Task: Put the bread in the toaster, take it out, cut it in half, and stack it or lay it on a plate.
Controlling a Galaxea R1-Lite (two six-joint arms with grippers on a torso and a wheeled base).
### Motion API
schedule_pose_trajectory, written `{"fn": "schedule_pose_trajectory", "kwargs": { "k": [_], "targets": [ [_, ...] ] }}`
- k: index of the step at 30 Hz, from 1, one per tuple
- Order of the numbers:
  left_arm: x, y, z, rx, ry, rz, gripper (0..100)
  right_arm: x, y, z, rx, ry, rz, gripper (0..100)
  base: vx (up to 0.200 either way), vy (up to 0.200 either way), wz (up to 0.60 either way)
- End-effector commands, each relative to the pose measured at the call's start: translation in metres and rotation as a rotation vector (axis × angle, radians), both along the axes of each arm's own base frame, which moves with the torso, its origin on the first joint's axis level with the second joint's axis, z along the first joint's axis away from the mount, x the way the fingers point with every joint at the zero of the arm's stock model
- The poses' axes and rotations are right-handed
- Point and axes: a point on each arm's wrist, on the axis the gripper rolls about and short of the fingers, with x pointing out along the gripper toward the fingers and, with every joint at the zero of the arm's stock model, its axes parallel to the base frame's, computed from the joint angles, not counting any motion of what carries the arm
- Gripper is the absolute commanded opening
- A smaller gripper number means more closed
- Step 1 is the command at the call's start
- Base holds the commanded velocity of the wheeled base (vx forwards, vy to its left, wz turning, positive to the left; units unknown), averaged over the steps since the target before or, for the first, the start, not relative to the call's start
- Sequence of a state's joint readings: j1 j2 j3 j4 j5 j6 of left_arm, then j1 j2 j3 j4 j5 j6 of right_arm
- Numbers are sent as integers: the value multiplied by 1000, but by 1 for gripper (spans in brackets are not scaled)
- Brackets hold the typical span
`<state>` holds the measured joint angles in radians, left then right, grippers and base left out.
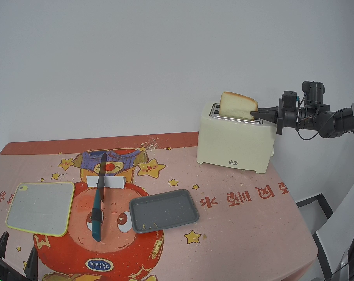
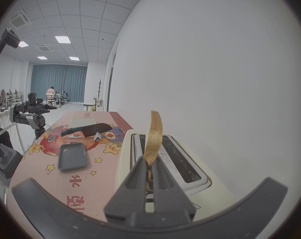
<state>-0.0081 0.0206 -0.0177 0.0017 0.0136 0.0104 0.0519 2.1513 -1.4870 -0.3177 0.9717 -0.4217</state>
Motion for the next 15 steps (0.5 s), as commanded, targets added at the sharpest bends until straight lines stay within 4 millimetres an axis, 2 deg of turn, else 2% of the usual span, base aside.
{"fn": "schedule_pose_trajectory", "kwargs": {
  "k": [1, 15],
  "targets": [
    [1, 0, -5, 0, 18, 1, 100, 0, -1, 0, -1, 0, -2, 0, 0, 0, 0],
    [1, 0, -5, 0, 18, 1, 100, 0, 2, -1, -1, 6, 6, 0, 0, 0, 0]
  ]
}}
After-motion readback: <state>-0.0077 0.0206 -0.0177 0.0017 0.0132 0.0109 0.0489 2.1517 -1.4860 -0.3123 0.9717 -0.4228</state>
